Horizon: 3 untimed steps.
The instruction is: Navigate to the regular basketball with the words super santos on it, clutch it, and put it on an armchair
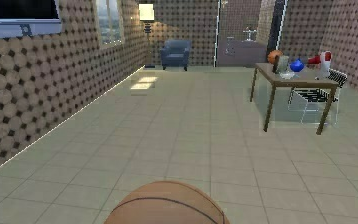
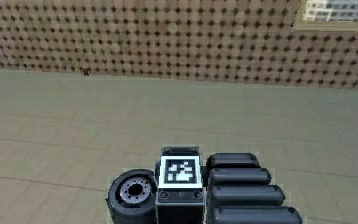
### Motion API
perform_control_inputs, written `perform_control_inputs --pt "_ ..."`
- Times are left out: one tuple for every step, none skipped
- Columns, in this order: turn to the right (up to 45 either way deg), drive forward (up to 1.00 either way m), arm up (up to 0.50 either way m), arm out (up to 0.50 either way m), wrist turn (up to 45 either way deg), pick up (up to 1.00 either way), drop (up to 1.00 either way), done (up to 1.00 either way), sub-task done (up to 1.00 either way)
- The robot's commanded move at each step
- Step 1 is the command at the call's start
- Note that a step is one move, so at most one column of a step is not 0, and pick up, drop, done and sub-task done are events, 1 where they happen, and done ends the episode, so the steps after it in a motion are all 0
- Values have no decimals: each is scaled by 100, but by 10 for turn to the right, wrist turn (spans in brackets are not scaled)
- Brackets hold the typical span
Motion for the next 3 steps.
perform_control_inputs --pt "0 100 0 0 0 0 0 0 0" --pt "0 100 0 0 0 0 0 0 0" --pt "-30 0 0 0 0 0 0 0 0"
